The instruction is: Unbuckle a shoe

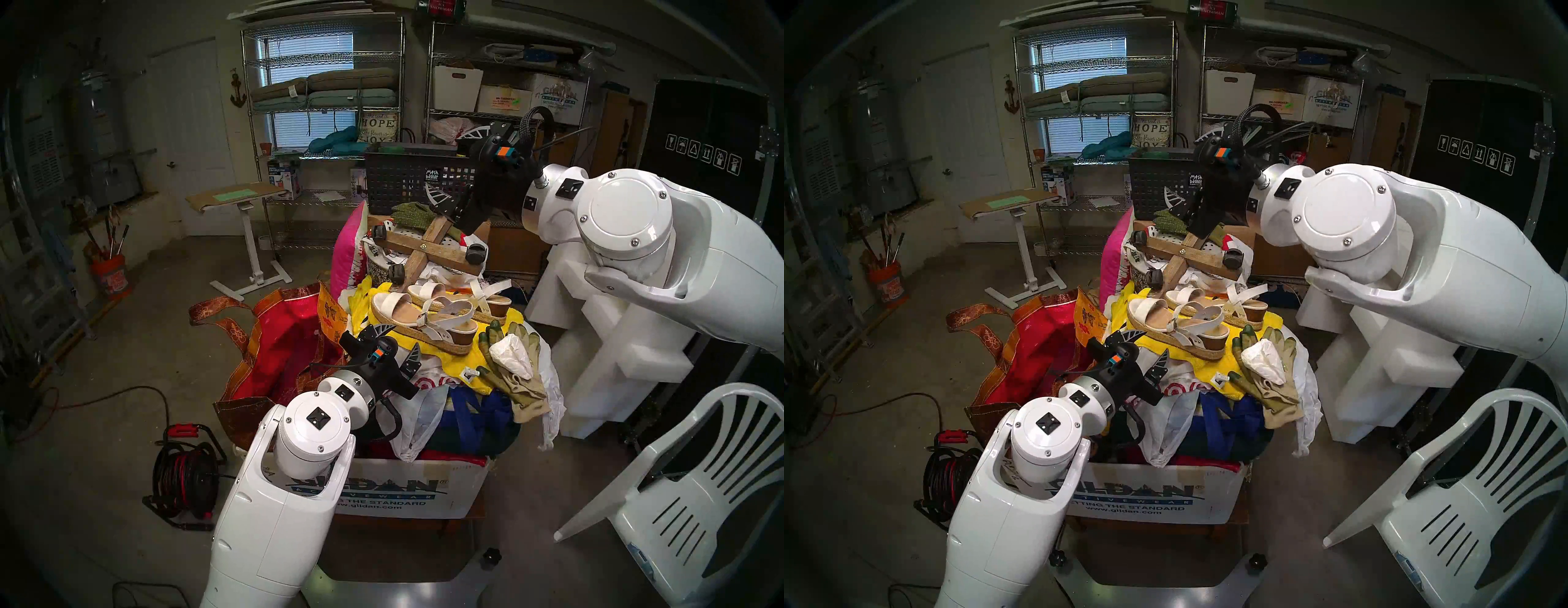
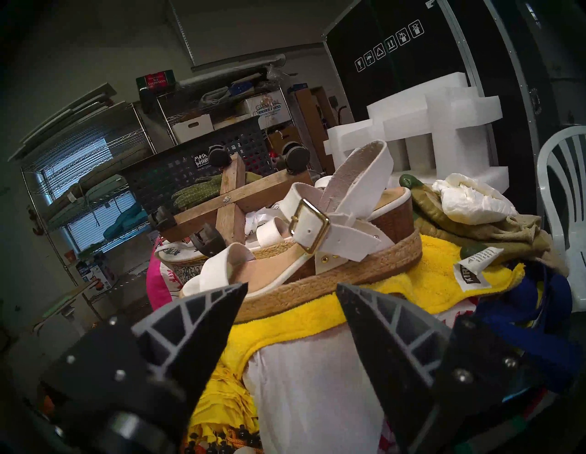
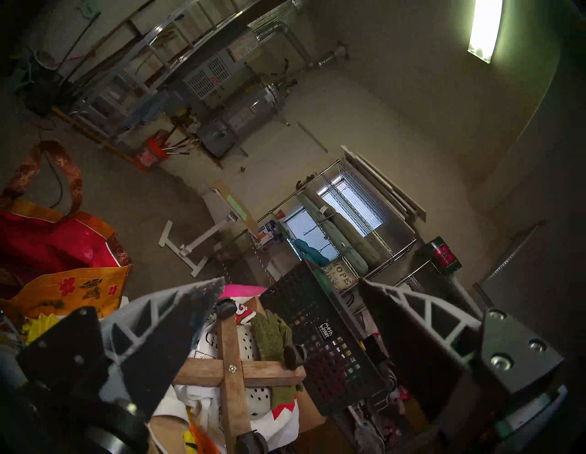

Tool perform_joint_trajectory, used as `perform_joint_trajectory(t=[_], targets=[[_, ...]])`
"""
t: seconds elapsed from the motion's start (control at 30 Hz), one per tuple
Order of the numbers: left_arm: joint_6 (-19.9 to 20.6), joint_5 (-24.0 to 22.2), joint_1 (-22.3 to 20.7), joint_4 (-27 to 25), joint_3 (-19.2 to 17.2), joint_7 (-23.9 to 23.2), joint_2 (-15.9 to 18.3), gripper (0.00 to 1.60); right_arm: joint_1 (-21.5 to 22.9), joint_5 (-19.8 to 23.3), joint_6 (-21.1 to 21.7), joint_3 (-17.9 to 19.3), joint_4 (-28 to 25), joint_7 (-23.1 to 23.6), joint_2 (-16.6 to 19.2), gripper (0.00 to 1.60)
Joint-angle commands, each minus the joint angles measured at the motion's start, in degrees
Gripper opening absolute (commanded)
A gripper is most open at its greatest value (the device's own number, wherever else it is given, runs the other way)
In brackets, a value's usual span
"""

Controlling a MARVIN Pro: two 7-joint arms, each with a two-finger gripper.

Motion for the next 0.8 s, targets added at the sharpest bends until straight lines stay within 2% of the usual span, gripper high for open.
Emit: perform_joint_trajectory(t=[0.0, 0.27, 0.3, 0.33, 0.37, 0.47, 0.53, 0.57, 0.6, 0.63, 0.7, 0.77], targets=[[-0.6, -0.1, -0.3, -0.4, 1.1, 0.7, -0.4, 1.25, 1.2, -0.2, 3.2, 1.1, -1.6, -2.7, -0.5, 1.60], [2.1, -1.8, 1.1, -2.9, 2.9, -0.6, 0.4, 1.43, 1.1, 0.0, 3.9, 1.2, -1.7, -3.1, -0.7, 1.60], [2.4, -1.7, 1.2, -3.1, 3.0, -0.5, 0.4, 1.32, 1.1, 0.0, 4.0, 1.3, -1.7, -3.1, -0.7, 1.60], [2.8, -1.5, 1.2, -3.3, 3.1, -0.4, 0.5, 1.15, 1.1, 0.0, 4.0, 1.3, -1.7, -3.1, -0.7, 1.60], [3.0, -1.4, 1.2, -3.4, 3.2, -0.5, 0.5, 0.81, 1.1, 0.1, 4.1, 1.3, -1.7, -3.1, -0.7, 1.60], [4.0, -1.3, 1.1, -3.5, 3.1, -0.9, 0.4, 0.77, 1.0, 0.0, 4.1, 1.3, -1.8, -3.2, -0.8, 1.60], [4.6, -1.4, 1.0, -3.4, 3.1, -0.8, 0.3, 0.80, 1.0, 0.0, 4.2, 1.4, -1.8, -3.2, -0.8, 1.60], [4.6, -1.4, 1.0, -3.4, 3.1, -0.8, 0.3, 1.00, 1.0, 0.0, 4.2, 1.4, -1.8, -3.2, -0.8, 1.60], [4.2, -1.5, 0.9, -3.1, 3.2, -0.6, 0.3, 1.09, 1.0, 0.0, 4.2, 1.4, -1.8, -3.2, -0.8, 1.60], [3.0, -1.3, 0.9, -2.4, 3.2, -0.1, 0.3, 1.36, 0.9, 0.0, 4.2, 1.4, -1.8, -3.2, -0.8, 1.60], [1.1, -1.5, 0.9, -1.7, 3.3, 0.8, 0.4, 1.52, 0.9, 0.0, 4.2, 1.4, -1.8, -3.2, -0.8, 1.60], [-0.5, -1.3, 0.5, -1.8, 3.4, 1.3, 0.3, 1.60, 0.9, 0.0, 4.3, 1.4, -1.8, -3.2, -0.8, 1.60]])
